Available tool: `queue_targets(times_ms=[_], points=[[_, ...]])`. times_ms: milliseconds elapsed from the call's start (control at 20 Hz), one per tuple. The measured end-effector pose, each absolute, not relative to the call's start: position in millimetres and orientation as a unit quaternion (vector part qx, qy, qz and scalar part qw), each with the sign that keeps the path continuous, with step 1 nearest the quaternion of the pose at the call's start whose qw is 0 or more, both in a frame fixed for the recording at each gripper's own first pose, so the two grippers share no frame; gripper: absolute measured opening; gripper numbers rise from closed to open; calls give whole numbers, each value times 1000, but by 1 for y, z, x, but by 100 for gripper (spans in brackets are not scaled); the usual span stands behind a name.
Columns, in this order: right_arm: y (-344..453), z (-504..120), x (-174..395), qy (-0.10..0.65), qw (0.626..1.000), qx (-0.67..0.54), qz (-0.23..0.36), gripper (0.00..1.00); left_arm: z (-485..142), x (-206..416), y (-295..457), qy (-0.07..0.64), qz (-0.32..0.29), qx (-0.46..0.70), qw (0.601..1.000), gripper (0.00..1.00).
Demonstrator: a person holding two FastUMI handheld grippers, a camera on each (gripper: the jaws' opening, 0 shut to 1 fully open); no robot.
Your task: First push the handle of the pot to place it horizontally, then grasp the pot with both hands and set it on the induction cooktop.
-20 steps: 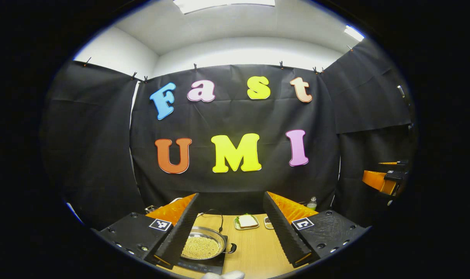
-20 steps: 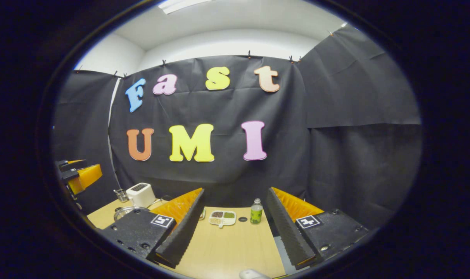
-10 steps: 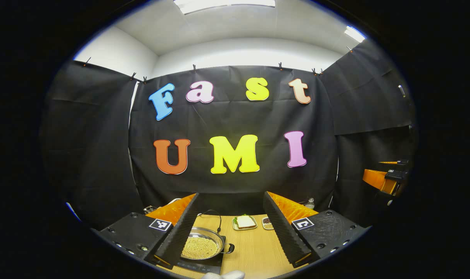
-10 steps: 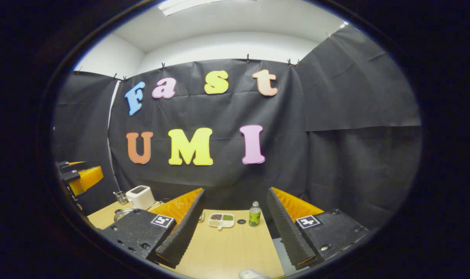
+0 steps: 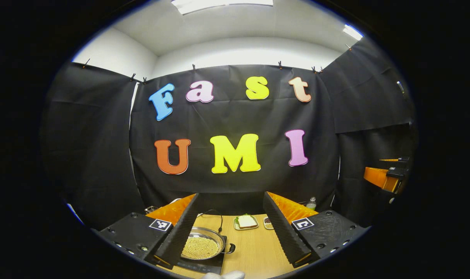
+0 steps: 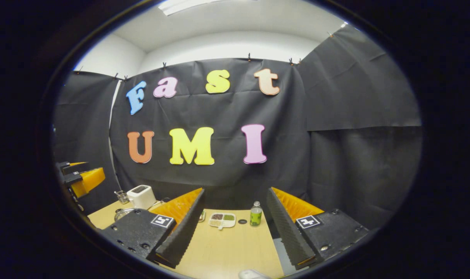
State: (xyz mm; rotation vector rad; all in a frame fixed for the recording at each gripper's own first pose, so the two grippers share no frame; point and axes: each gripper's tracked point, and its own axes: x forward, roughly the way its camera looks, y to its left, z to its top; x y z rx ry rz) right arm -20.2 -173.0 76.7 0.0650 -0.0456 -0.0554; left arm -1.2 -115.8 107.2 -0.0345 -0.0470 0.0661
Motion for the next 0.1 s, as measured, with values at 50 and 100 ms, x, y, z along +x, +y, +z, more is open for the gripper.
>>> queue_targets(times_ms=[50,100], points=[[-172,76,-19,-21,999,32,-26,100,108,-1,-116,-23,34,-16,999,96],[-172,76,-18,-22,999,33,-25,100,107,-1,-115,-22,35,-16,999,96]])
